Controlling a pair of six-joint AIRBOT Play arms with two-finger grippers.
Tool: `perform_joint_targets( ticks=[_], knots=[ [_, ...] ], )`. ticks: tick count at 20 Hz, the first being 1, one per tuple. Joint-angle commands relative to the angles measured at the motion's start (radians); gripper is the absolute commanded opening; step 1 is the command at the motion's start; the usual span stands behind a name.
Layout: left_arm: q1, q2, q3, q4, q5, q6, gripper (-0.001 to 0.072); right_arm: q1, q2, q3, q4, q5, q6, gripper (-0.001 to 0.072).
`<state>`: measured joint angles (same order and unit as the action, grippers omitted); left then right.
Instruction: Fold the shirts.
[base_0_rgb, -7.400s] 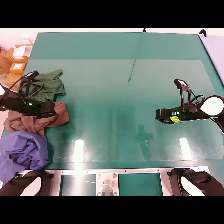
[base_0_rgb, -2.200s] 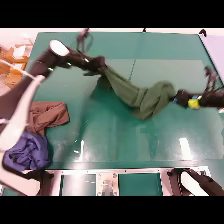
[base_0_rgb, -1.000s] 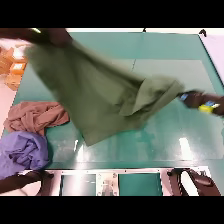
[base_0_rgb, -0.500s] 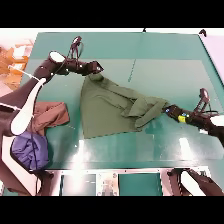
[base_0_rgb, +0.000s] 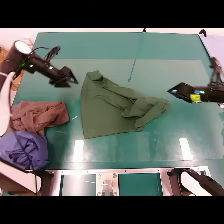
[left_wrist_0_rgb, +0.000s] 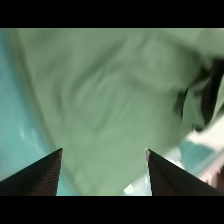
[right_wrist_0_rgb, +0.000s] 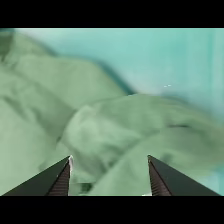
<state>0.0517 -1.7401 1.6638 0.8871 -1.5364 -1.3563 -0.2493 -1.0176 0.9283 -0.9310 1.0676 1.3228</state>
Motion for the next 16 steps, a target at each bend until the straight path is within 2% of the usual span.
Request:
perform_joint_targets(
  ticks=[1,4,6,9,11,12,13,14,15,16],
  knots=[
    [0.022,0.176,-0.323,0.087,-0.023,-0.022,0.0593,0.158,-0.199,0.122,-0.017,0.023,0.054,0.0547],
    [0.022,0.387,-0.729,0.102,0.101,-0.004,0.0592,0.263,-0.425,0.285,-0.07,0.05,0.027,0.0546],
    [0.022,0.497,-0.95,0.101,0.188,-0.004,0.0593,0.308,-0.539,0.399,-0.183,0.098,0.028,0.0547],
    [-0.024,0.554,-1.159,0.031,0.312,0.003,0.0592,0.34,-0.655,0.534,-0.36,0.211,0.031,0.0546],
    [-0.119,0.551,-1.211,-0.066,0.436,0.026,0.0592,0.345,-0.692,0.561,-0.372,0.243,0.026,0.0546],
    [-0.175,0.55,-1.215,-0.122,0.505,0.03,0.0592,0.348,-0.703,0.561,-0.372,0.243,0.026,0.0509],
    [-0.219,0.55,-1.215,-0.163,0.568,0.03,0.0591,0.352,-0.712,0.561,-0.371,0.243,0.026,0.0387],
    [-0.251,0.549,-1.215,-0.185,0.635,0.029,0.0591,0.355,-0.717,0.561,-0.367,0.246,0.017,0.0319],
    [-0.267,0.549,-1.215,-0.19,0.681,0.028,0.0551,0.358,-0.717,0.562,-0.359,0.255,0.001,0.0196],
    [-0.27,0.549,-1.215,-0.194,0.711,0.028,0.0292,0.36,-0.716,0.571,-0.36,0.267,-0.007,0.006]
  ],
)
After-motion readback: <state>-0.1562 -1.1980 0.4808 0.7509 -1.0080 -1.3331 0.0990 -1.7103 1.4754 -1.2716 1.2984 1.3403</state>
